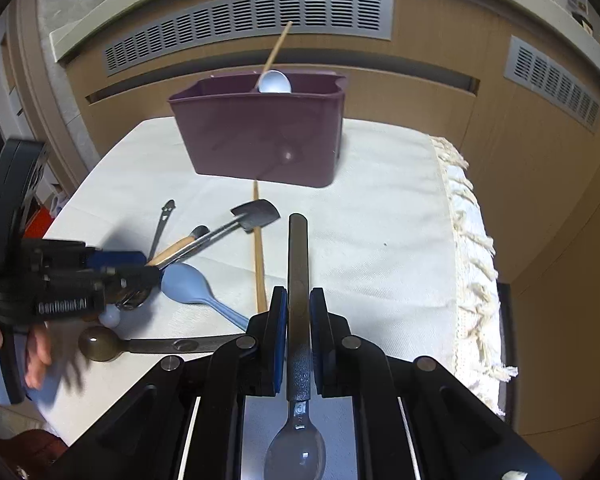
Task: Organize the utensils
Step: 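Lift the metal spoon and grey spatula up above the caddy with both grippers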
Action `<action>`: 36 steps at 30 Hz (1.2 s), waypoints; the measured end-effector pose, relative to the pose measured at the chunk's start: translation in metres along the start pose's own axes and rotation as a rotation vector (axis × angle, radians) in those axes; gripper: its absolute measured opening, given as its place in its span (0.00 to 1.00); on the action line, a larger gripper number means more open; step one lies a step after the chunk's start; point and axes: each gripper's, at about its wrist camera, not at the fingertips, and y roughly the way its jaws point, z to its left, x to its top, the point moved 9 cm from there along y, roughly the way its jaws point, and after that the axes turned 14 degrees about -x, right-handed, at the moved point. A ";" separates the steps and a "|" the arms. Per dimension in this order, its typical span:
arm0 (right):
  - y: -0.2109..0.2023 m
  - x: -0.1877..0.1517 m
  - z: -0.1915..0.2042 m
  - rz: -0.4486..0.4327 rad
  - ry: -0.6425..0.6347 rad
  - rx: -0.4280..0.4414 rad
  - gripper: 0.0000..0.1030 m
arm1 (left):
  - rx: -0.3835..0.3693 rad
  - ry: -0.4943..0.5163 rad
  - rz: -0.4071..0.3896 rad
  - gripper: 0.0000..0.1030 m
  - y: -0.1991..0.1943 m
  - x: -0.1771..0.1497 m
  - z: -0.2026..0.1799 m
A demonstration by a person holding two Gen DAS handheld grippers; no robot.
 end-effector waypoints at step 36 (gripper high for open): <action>0.015 -0.016 -0.029 0.028 0.053 0.030 0.09 | 0.067 0.269 0.216 0.32 0.086 0.097 -0.030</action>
